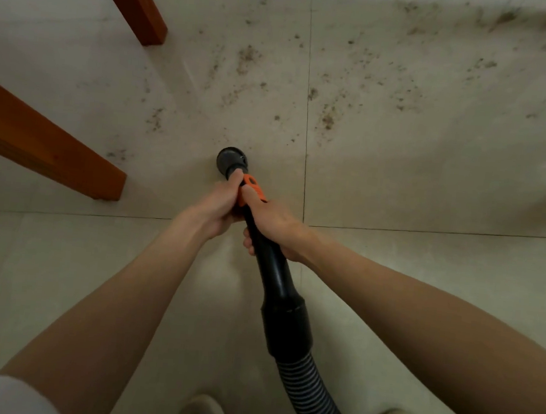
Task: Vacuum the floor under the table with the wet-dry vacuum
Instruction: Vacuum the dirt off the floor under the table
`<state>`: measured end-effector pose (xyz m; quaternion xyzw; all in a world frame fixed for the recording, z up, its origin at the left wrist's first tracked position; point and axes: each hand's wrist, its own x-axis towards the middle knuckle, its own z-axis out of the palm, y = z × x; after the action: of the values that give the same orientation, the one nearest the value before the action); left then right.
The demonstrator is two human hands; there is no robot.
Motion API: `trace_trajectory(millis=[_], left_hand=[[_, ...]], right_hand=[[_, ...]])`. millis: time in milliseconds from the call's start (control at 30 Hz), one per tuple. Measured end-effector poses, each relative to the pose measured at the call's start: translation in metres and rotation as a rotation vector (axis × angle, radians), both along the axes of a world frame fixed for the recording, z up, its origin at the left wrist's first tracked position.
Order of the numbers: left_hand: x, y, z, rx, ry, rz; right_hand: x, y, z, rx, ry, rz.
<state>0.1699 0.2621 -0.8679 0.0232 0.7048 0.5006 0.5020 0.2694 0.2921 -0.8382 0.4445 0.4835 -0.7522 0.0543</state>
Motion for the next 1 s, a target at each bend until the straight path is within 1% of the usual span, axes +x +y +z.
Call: trace_trajectory(millis=[167,300,400,567,833,1000], left_hand=[[0.006,-0.010,-0.003,-0.006,-0.017,-0.012],[0.018,-0.009,-0.001,-0.029,-0.001,-0.020],[0.025,-0.004,0.002,-0.049,-0.022,-0.025],[0.036,0.008,0.003,-0.076,-0.025,-0.113],[0.056,0.042,0.008,-0.044,-0.033,-0.224],[0.064,0.064,0.011,-0.051,0.002,-0.321]], right_hand=[[0.006,-0.010,0.000,-0.027,-0.005,-0.021],[0.017,-0.014,0.002,-0.060,-0.007,-0.078],[0.025,-0.014,0.003,-0.059,-0.030,-0.121],[0.036,-0.007,0.007,-0.069,-0.047,-0.199],[0.056,0.015,0.005,-0.046,-0.048,-0.300],[0.067,0.032,0.001,-0.052,-0.028,-0.351]])
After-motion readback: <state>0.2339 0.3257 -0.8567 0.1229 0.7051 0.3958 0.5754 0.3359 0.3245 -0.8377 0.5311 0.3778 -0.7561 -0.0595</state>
